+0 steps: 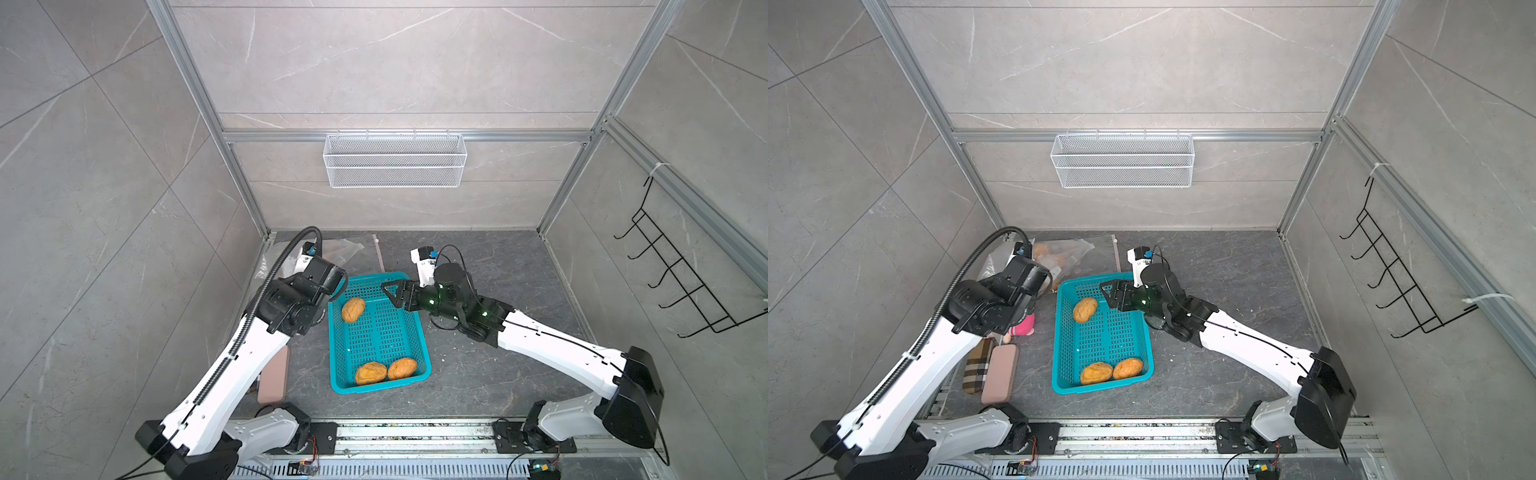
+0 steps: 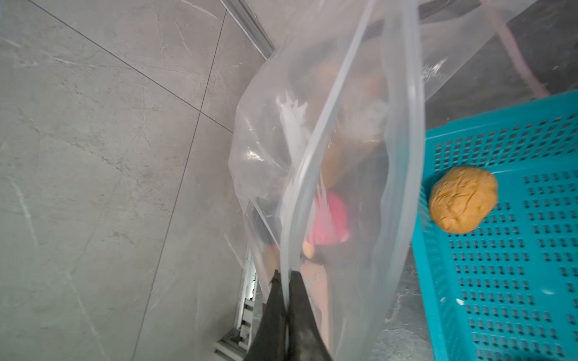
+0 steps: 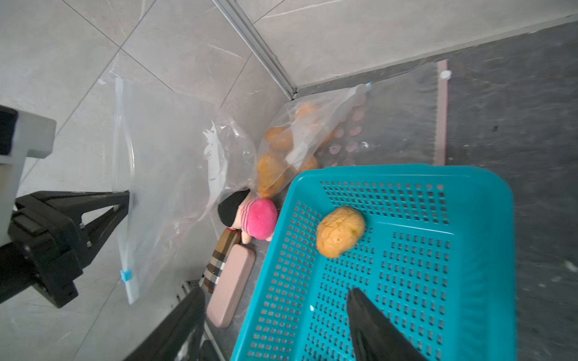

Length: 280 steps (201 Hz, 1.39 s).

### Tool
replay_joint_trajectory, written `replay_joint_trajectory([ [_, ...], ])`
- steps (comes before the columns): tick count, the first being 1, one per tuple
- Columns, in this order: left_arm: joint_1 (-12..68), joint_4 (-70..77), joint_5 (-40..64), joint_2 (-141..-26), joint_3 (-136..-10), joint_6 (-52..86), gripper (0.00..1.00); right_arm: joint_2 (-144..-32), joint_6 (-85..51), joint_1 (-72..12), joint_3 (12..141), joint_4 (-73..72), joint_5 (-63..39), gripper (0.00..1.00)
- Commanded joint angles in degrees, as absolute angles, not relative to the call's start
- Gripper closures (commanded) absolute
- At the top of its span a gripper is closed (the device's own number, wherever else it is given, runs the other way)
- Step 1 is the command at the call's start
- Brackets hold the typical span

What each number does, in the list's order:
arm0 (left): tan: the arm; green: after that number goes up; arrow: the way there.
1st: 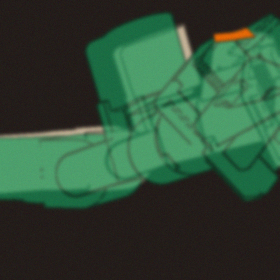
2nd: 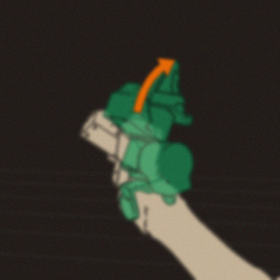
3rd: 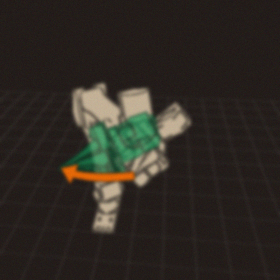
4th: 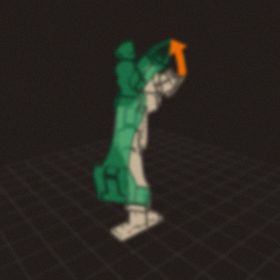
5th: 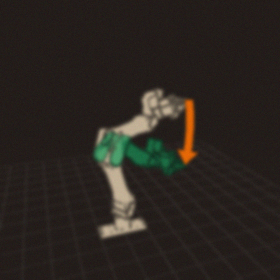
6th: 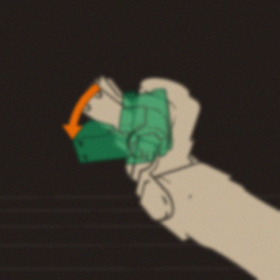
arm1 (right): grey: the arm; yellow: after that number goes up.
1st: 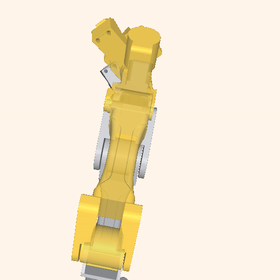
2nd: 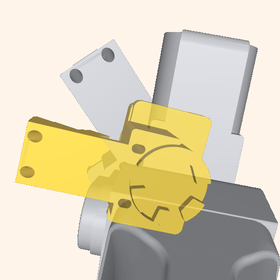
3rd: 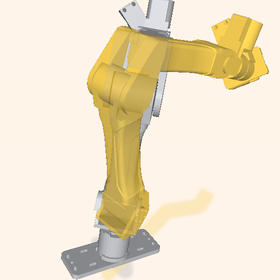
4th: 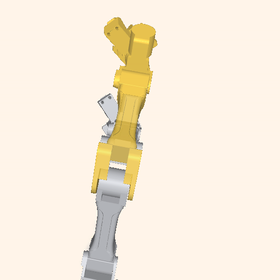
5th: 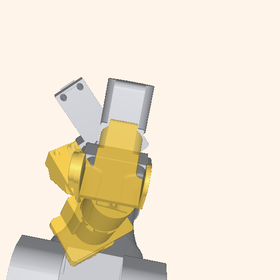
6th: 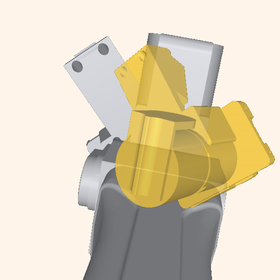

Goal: Put the potatoes into a zipper bag and zip it
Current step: Open the zipper of the food storage bag, then pick up the potato from the basket.

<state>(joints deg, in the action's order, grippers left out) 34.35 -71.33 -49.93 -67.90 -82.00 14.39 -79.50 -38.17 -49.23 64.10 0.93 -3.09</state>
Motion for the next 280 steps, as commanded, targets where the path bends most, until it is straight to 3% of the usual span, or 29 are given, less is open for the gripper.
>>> replay_joint_trajectory([
  [1,34.1,-77.1,-55.4,-69.3,-84.5,13.5,1.00,-77.3,-33.0,-48.7,61.5,7.2,0.1,0.27],
  [26,33.8,-79.4,-56.7,-71.0,-86.0,14.5,1.00,-75.6,-31.7,-48.4,60.1,7.7,-0.5,0.26],
  [80,32.3,-71.9,-44.1,-68.7,-77.9,13.6,1.00,-80.2,-33.8,-48.5,60.5,5.5,-5.7,0.25],
  [119,27.6,-59.5,-18.1,-63.2,-67.1,11.2,1.00,-90.9,-39.6,-48.7,65.8,3.6,-12.1,0.29],
  [165,22.6,-53.6,-4.3,-62.5,-62.0,10.6,1.00,-105.0,-49.1,-49.4,72.5,-0.9,-13.0,0.30],
  [280,21.6,-49.7,-4.6,-58.8,-56.5,10.6,1.00,-130.4,-60.6,-50.1,90.7,-5.3,-13.2,0.29],
])
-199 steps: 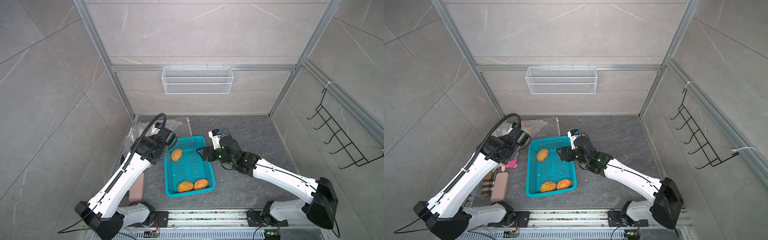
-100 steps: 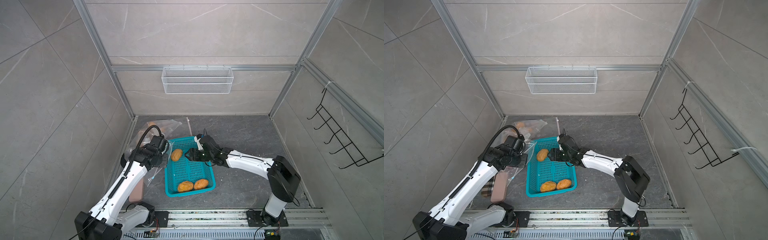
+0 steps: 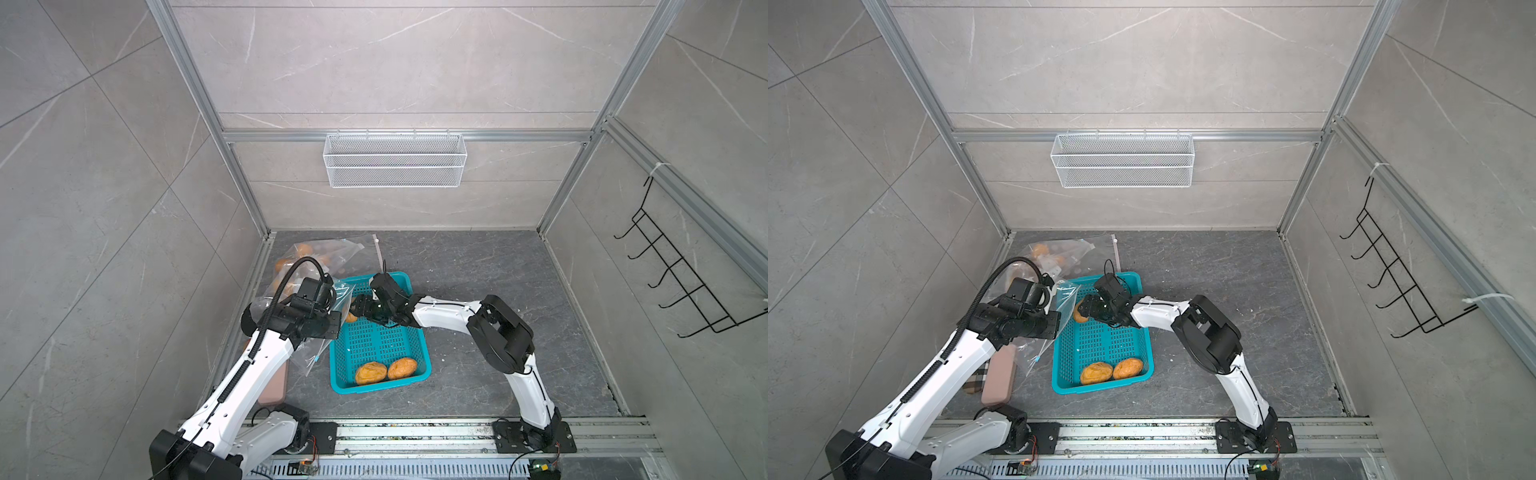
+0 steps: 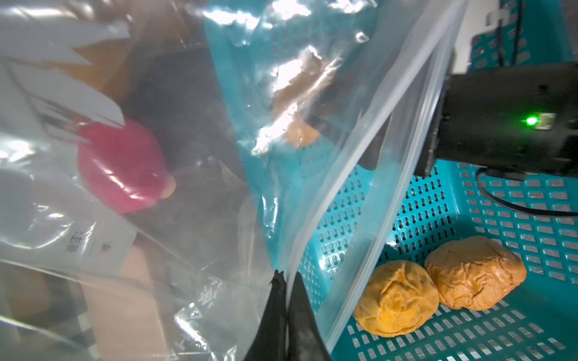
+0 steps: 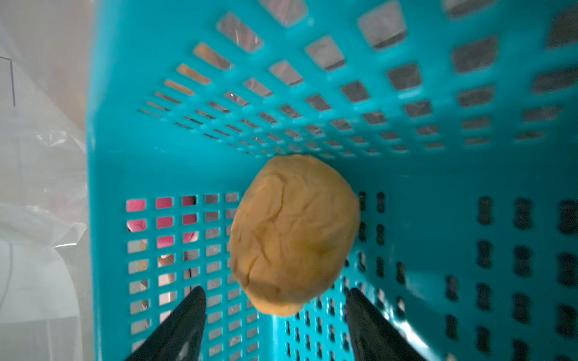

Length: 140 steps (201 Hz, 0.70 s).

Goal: Put the potatoes into a zipper bag and zip it
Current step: Pick up the potato from the basket.

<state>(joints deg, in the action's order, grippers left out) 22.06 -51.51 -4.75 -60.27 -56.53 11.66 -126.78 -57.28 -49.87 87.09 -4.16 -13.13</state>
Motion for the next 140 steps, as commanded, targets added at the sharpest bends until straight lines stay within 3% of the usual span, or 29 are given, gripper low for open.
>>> replay_joint_trajectory([
  [1,21.6,-49.7,-4.6,-58.7,-56.5,10.6,1.00,-130.5,-60.6,-50.1,90.8,-5.3,-13.2,0.29],
  [140,21.6,-49.4,-4.5,-58.1,-56.1,10.5,1.00,-140.1,-65.2,-50.3,98.9,-6.3,-14.6,0.43],
])
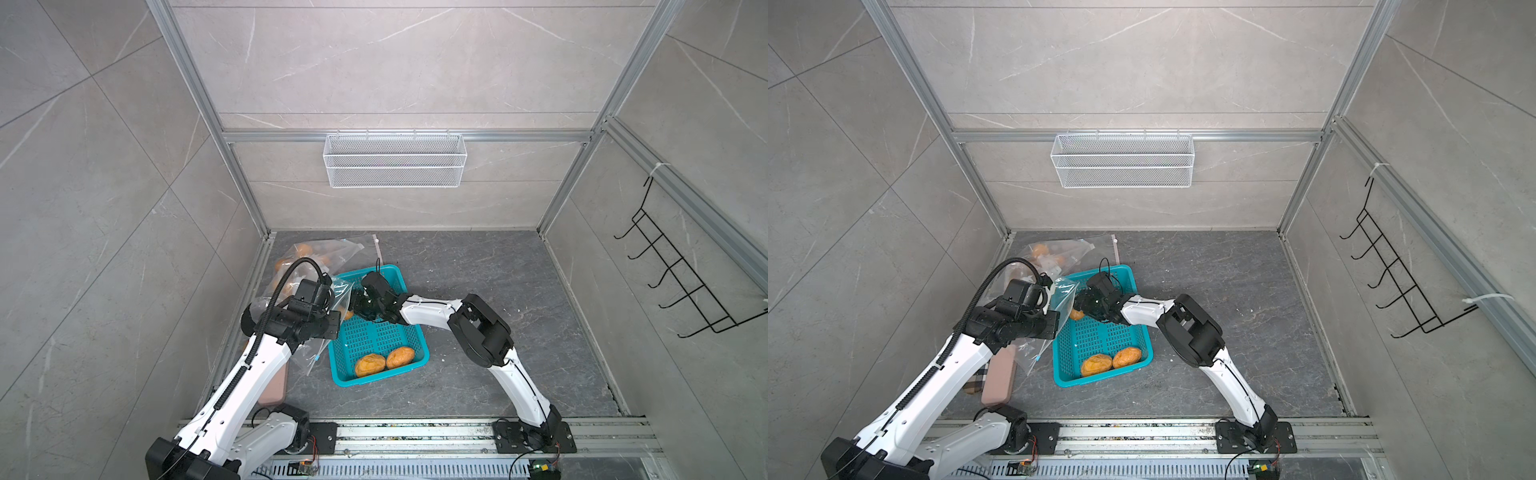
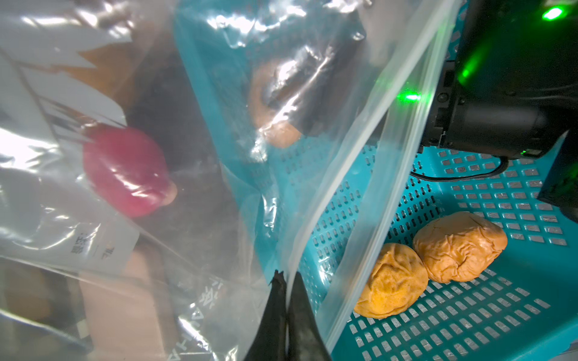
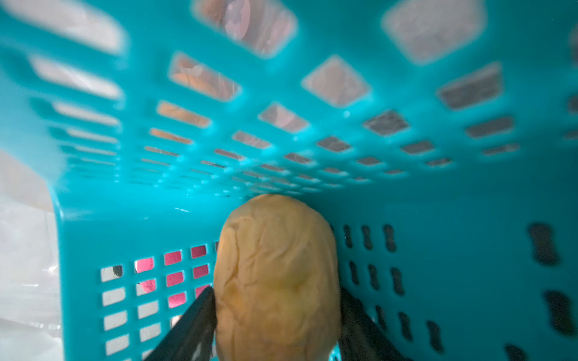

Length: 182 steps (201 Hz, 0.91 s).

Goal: Put the potatoes into a zipper bag and zip it
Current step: Pick up the potato from the basket.

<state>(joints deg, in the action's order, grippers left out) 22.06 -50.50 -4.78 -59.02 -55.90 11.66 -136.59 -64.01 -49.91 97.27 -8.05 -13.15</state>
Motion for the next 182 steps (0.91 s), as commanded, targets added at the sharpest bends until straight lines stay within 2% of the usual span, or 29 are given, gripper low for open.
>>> replay_joint_trajectory([
  [1,21.6,-49.4,-4.5,-58.2,-56.0,10.5,1.00,-140.1,-65.2,-50.3,99.0,-6.3,-14.6,0.43],
  [13,21.6,-49.4,-4.5,-58.1,-56.0,10.5,1.00,-140.5,-65.0,-50.4,99.4,-6.1,-14.9,0.44],
  [43,21.6,-49.4,-4.4,-58.1,-55.9,10.5,1.00,-139.6,-64.2,-50.4,98.5,-6.8,-14.9,0.56],
  [88,21.6,-49.2,-3.9,-58.0,-56.0,10.3,1.00,-132.7,-61.0,-50.4,92.3,-10.8,-13.8,0.59],
  [139,21.6,-49.1,-2.4,-57.9,-56.1,10.2,1.00,-116.0,-56.9,-50.2,74.4,-18.9,-11.2,0.66],
  [182,21.6,-48.2,0.9,-56.5,-55.9,10.2,1.00,-98.0,-55.6,-50.4,59.1,-22.7,-11.7,0.65],
])
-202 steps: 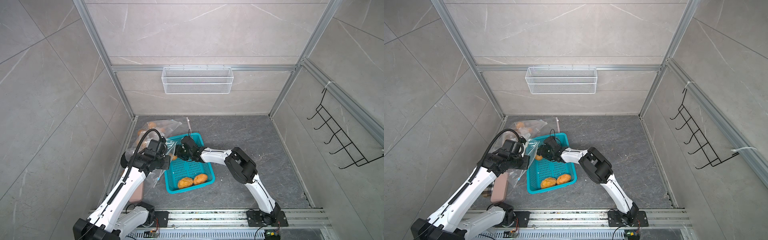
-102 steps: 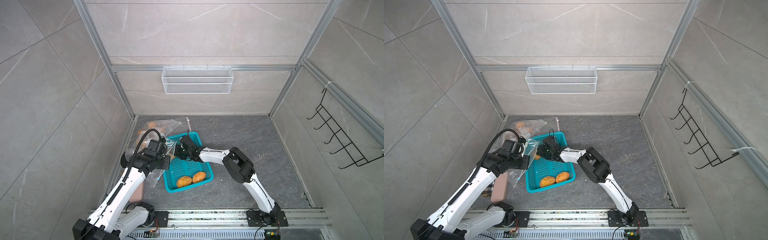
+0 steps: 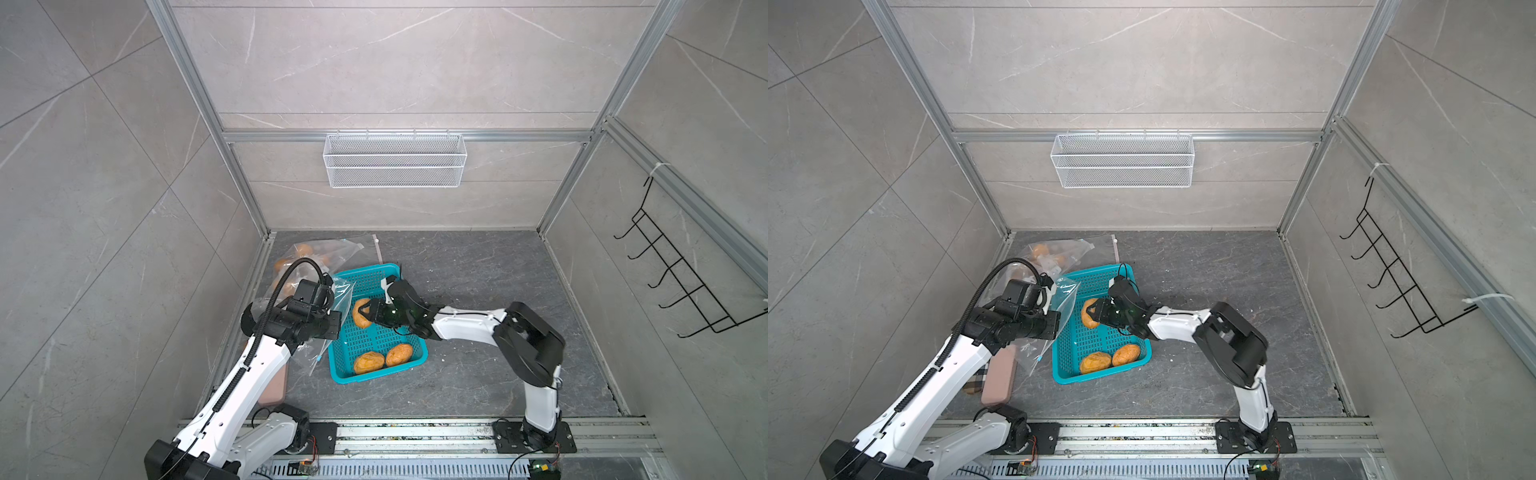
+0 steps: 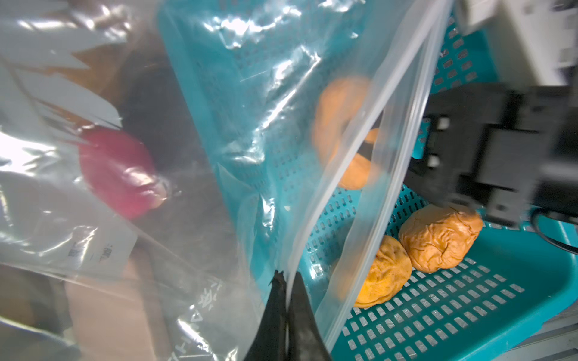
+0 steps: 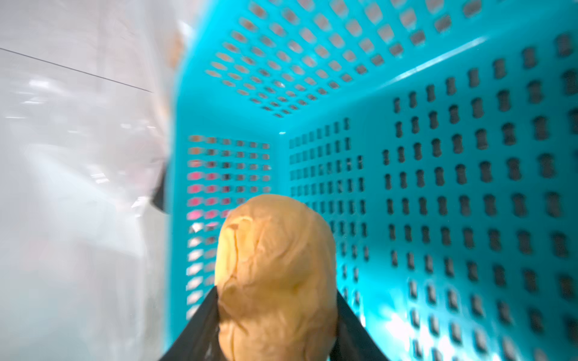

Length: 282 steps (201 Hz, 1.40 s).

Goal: Put the potatoes into a zipper bag and zip it
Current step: Pick up the potato from the basket, then place the potato into the zipper food storage bag.

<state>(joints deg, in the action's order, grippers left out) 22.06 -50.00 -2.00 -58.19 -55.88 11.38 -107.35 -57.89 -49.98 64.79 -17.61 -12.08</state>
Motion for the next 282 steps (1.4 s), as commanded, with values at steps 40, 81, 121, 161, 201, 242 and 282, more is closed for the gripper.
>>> replay_joint_trajectory([
  [40,21.6,-47.9,4.1,-56.0,-56.3,10.1,1.00,-88.5,-57.7,-53.1,52.0,-29.9,-12.6,0.65],
  [81,21.6,-47.3,4.9,-54.8,-56.1,9.9,1.00,-91.9,-57.2,-56.3,57.5,-32.2,-13.8,0.65],
  [121,21.6,-47.1,5.2,-54.3,-56.1,9.9,1.00,-97.0,-60.2,-57.5,62.7,-29.5,-15.0,0.66],
  [161,21.6,-46.6,5.5,-52.9,-56.1,10.2,1.00,-98.9,-58.7,-57.7,63.1,-25.3,-10.8,0.66],
  [201,21.6,-45.3,6.2,-50.4,-55.6,10.3,1.00,-100.1,-56.1,-57.8,63.6,-21.8,-8.1,0.66],
  [242,21.6,-44.4,8.4,-49.8,-55.4,10.3,1.00,-101.7,-55.9,-58.3,66.2,-20.1,-8.2,0.66],
  [282,21.6,-44.4,9.3,-50.0,-55.3,10.1,1.00,-103.6,-57.3,-59.7,70.6,-18.1,-8.2,0.65],
])
